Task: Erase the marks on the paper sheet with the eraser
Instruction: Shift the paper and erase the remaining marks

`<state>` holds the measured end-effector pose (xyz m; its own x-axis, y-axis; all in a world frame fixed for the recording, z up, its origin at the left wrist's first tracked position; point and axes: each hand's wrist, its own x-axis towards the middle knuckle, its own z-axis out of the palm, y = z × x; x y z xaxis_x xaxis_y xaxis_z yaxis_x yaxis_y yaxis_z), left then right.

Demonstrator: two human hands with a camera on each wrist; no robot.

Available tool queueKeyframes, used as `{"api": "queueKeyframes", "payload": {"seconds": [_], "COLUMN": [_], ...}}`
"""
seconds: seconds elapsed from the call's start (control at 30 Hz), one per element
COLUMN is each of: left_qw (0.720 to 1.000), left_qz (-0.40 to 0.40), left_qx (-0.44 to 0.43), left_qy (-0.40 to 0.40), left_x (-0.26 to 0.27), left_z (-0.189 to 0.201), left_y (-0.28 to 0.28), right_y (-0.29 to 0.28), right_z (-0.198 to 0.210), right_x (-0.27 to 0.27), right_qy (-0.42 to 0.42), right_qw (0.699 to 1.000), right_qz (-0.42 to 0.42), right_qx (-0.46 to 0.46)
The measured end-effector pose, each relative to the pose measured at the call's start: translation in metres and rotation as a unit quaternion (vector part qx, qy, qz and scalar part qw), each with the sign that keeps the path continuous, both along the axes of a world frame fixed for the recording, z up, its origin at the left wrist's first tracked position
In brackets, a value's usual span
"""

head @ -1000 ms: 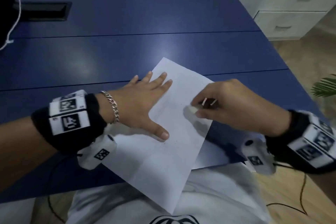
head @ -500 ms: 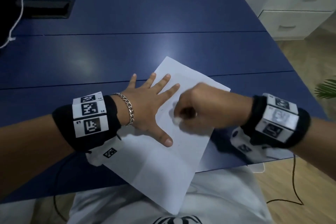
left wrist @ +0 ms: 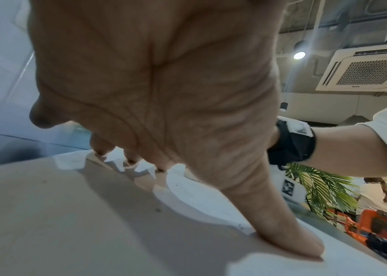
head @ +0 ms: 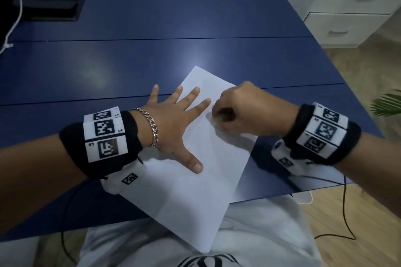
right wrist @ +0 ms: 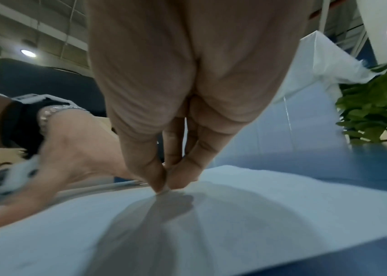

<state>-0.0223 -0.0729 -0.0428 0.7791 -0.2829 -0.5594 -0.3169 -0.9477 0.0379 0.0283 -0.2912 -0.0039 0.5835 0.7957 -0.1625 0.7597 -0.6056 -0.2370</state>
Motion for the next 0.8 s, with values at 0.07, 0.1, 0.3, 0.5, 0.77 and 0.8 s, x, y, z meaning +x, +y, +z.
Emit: {"api": "queueKeyframes", "payload": {"seconds": [0.07,0.1,0.3,0.5,0.77,0.8], "left_qw": [1.000,1.000,1.000,1.000,0.993,0.993], "left_qz": [0.003,0.002,-0.002,0.003,0.049,0.050], "left_qx": [0.002,0.003,-0.005,-0.024,-0.110,-0.103], "left_qy": [0.004,0.005,0.005,-0.011,-0.008,-0.008], "left_x": [0.000,0.000,0.000,-0.002,0.016,0.015], "left_z": [0.000,0.000,0.000,0.001,0.029,0.033], "left_y": [0.000,0.000,0.000,0.000,0.026,0.032], "right_y": [-0.002,-0.005,-0.016,-0.039,-0.059,-0.062], "right_z": [0.002,0.004,0.002,0.002,-0.011,-0.009], "right_x": [-0.024,-0.034,-0.009,-0.059,-0.070,-0.065], "right_qy": [0.072,0.128,0.061,0.120,0.067,0.057], "right_qw": [0.996,0.990,0.998,0.993,0.995,0.995], "right_qz": [0.042,0.056,-0.027,-0.013,-0.068,-0.082], "right_qx": [-0.020,-0.035,0.021,0.004,0.025,0.013]}}
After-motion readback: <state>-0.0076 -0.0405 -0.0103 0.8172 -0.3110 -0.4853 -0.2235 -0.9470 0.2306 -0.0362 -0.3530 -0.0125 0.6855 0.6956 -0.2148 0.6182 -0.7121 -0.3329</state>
